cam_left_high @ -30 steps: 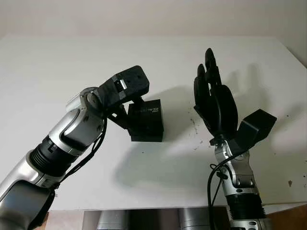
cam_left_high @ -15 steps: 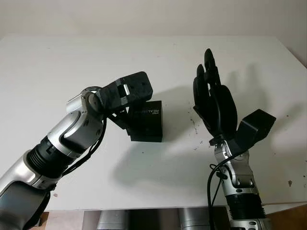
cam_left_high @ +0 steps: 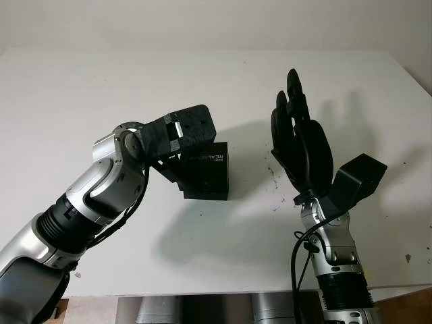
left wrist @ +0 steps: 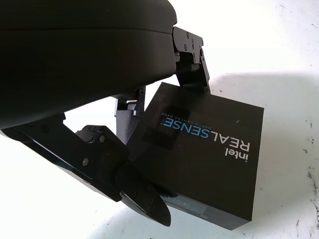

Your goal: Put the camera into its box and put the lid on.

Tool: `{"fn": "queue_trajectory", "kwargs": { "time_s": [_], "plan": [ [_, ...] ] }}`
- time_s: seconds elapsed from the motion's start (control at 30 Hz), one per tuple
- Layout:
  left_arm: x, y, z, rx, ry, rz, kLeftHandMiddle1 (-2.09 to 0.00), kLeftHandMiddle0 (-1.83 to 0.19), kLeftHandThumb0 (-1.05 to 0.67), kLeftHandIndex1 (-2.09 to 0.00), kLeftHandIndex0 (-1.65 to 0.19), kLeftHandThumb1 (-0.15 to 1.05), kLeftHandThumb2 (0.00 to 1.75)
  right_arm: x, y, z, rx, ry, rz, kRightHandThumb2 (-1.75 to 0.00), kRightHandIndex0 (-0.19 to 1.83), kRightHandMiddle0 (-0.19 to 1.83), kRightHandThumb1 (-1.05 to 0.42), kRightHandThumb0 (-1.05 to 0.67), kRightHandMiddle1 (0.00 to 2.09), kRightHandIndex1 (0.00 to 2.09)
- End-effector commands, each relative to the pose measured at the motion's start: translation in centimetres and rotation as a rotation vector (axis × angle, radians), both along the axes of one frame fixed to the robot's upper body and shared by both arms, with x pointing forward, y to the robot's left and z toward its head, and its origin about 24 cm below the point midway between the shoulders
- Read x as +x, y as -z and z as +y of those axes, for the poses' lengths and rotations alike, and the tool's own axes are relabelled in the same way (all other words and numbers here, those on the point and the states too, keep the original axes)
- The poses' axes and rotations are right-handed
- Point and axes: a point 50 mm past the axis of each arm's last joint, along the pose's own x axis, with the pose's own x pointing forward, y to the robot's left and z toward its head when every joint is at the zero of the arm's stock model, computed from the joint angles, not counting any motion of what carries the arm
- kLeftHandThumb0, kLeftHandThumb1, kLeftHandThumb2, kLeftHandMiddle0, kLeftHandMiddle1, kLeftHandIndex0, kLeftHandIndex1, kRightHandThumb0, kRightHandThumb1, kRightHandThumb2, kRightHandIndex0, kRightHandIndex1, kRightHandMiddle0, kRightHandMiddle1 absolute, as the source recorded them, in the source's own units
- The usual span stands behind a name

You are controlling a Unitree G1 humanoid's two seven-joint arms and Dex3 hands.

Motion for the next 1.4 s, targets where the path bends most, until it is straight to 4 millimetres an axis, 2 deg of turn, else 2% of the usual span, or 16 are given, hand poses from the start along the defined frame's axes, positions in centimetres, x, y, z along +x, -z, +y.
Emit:
{"fn": "queue_trajectory", "kwargs": {
  "time_s": [0.0, 0.43, 0.83, 1.0, 1.07, 1.1, 1.13, 1.17, 1.2, 1.23, 1.27, 1.37],
  "plan": [
    [-0.3, 0.5, -0.5, -0.011, 0.018, 0.023, -1.70, -0.49, -0.22, -1.45, -0.28, 0.96, 0.06, 0.1, -0.5, 0.1, -0.004, -0.001, -0.017, -0.53, -0.19, -0.16, -1.05, -0.74, 0.06, 0.05],
    [-0.2, 1.0, -0.8, -0.042, -0.095, 0.121, -1.65, -0.46, -0.24, -1.44, -0.27, 0.95, 0.05, 0.1, -0.5, 0.4, 0.008, -0.004, -0.020, -0.54, -0.19, -0.17, -1.05, -0.75, 0.05, 0.05],
    [-0.3, 1.2, -1.5, -0.021, -0.072, 0.117, -1.68, -0.47, -0.21, -1.54, -0.27, 0.96, 0.06, 0.1, -0.5, 0.3, 0.014, 0.005, -0.019, -0.53, -0.19, -0.16, -1.05, -0.75, 0.06, 0.05],
    [-0.3, 1.1, -1.7, 0.005, -0.028, 0.116, -1.65, -0.47, -0.24, -1.49, -0.29, 0.97, 0.06, 0.1, -0.6, 0.3, 0.015, 0.005, -0.024, -0.53, -0.19, -0.17, -1.05, -0.74, 0.05, 0.05],
    [-0.4, 1.0, -1.9, 0.056, 0.006, 0.168, -1.46, -0.17, -0.35, -1.29, -0.06, 1.00, 0.06, 0.2, -0.6, 0.3, 0.009, 0.009, -0.025, -0.52, -0.19, -0.16, -1.05, -0.75, 0.06, 0.05],
    [-0.5, 1.0, -2.0, 0.095, 0.036, 0.204, -1.43, 0.01, -0.45, -1.01, 0.04, 1.01, 0.06, 0.2, -0.6, 0.3, 0.007, 0.012, -0.023, -0.52, -0.19, -0.16, -1.05, -0.75, 0.06, 0.05],
    [-0.5, 1.0, -2.2, 0.121, 0.063, 0.238, -0.85, 0.10, -0.57, -0.52, 0.12, 1.03, 0.07, 0.2, -0.6, 0.3, 0.006, 0.012, -0.022, -0.52, -0.18, -0.15, -1.05, -0.75, 0.06, 0.05],
    [-0.6, 1.0, -2.3, 0.133, 0.077, 0.267, -0.50, 0.11, -0.61, -0.28, 0.16, 1.04, 0.07, 0.2, -0.6, 0.3, 0.005, 0.014, -0.020, -0.52, -0.18, -0.15, -1.05, -0.75, 0.06, 0.05],
    [-0.7, 1.0, -2.3, 0.135, 0.090, 0.283, -0.30, 0.10, -0.64, -0.14, 0.17, 1.04, 0.07, 0.2, -0.6, 0.3, 0.004, 0.014, -0.020, -0.52, -0.18, -0.15, -1.05, -0.75, 0.06, 0.05],
    [-0.8, 0.9, -2.3, 0.144, 0.104, 0.289, -0.18, 0.07, -0.68, -0.06, 0.18, 1.04, 0.07, 0.2, -0.6, 0.3, 0.004, 0.014, -0.022, -0.52, -0.18, -0.15, -1.05, -0.75, 0.06, 0.05],
    [-0.9, 0.9, -2.3, 0.160, 0.121, 0.289, -0.10, 0.12, -0.70, -0.03, 0.19, 1.05, 0.09, 0.2, -0.6, 0.3, 0.005, 0.015, -0.024, -0.52, -0.18, -0.14, -1.05, -0.75, 0.06, 0.06],
    [-0.9, 0.8, -2.3, 0.183, 0.147, 0.293, -0.01, 0.18, -0.76, 0.00, 0.19, 1.05, 0.15, 0.2, -0.6, 0.3, 0.007, 0.016, -0.026, -0.52, -0.17, -0.14, -1.05, -0.74, 0.06, 0.06]
  ]
}}
